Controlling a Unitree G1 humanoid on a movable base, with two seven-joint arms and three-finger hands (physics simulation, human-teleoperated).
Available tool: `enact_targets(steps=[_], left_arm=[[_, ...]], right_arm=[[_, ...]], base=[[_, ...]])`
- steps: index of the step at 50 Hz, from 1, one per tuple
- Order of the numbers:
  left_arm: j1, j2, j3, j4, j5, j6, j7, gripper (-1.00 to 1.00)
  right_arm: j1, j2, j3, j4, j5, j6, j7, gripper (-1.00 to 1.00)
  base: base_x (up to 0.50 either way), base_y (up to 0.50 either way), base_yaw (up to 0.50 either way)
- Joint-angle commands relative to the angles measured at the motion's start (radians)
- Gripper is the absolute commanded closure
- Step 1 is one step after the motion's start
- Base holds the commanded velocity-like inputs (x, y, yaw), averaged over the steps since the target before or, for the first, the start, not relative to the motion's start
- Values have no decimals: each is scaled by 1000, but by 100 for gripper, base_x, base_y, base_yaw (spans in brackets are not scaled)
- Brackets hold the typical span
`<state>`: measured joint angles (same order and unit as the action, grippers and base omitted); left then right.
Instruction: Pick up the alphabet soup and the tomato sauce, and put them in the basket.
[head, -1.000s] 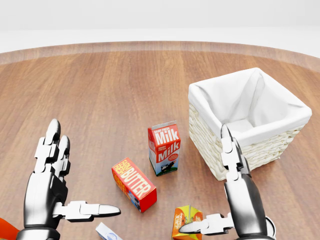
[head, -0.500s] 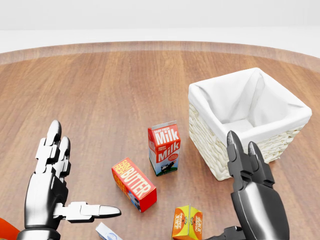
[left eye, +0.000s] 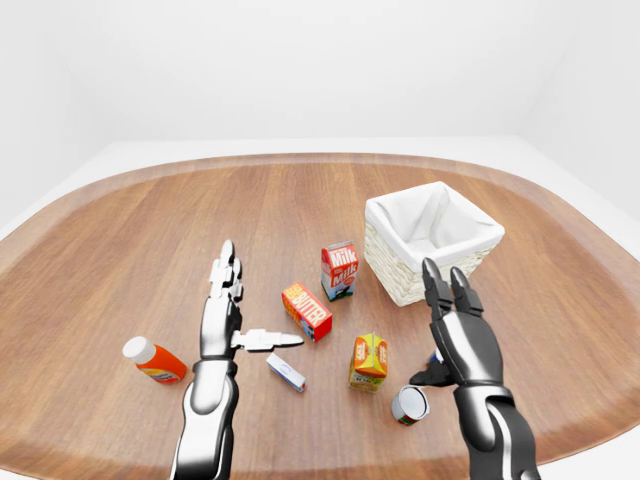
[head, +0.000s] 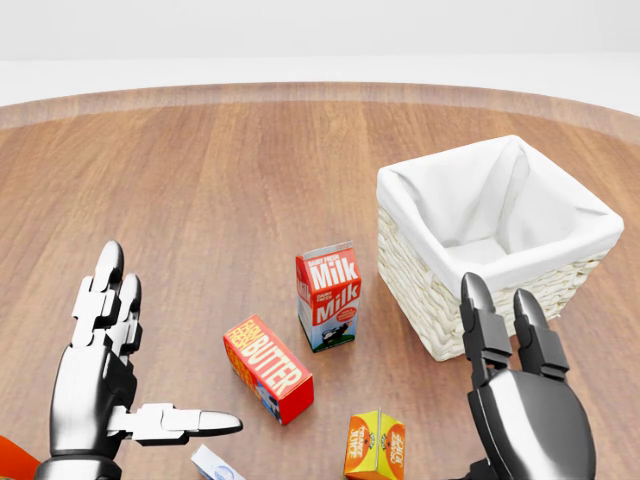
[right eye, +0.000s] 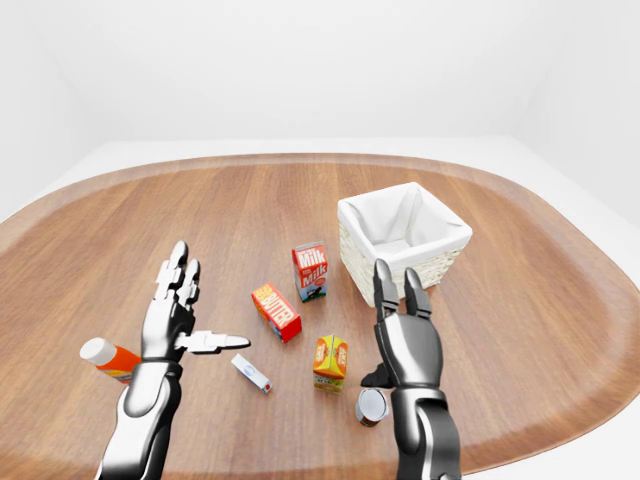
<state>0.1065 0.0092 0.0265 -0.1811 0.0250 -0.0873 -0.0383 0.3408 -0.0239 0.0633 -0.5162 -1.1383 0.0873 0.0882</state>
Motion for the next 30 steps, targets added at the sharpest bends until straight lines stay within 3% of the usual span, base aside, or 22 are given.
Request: enact_targets(steps=[1,5,18,20,22,30], left_arm=[[1,-2,6,-8,-4,0,7,-100],[2,-2,5,-11,-4,0,8,-100],[4,-1,6,-14,-3,0,8,-100],[6,-2,4,-21,-2,0,8,-100],[4,-2,4,-18,-2,0,8,-100],[4,-2,4,-19,-1,0,9,-100]], right_arm=[[-10,6,-17,-6,-106,0,44,-100],[-3,7,-30,56,-84,0,-18,-100],[-17,3,-74,87,-103,0,-18,-100],[-19,9,-69,46,-160,0,30,-100],[-23,6,-86,112,-126,0,-17,-100],[-35,6,-96,151,-158,0,-17,-100]], base=[[0,0,0],[0,0,0],[0,0,0],[0,0,0],[0,0,0],[0,0,0]])
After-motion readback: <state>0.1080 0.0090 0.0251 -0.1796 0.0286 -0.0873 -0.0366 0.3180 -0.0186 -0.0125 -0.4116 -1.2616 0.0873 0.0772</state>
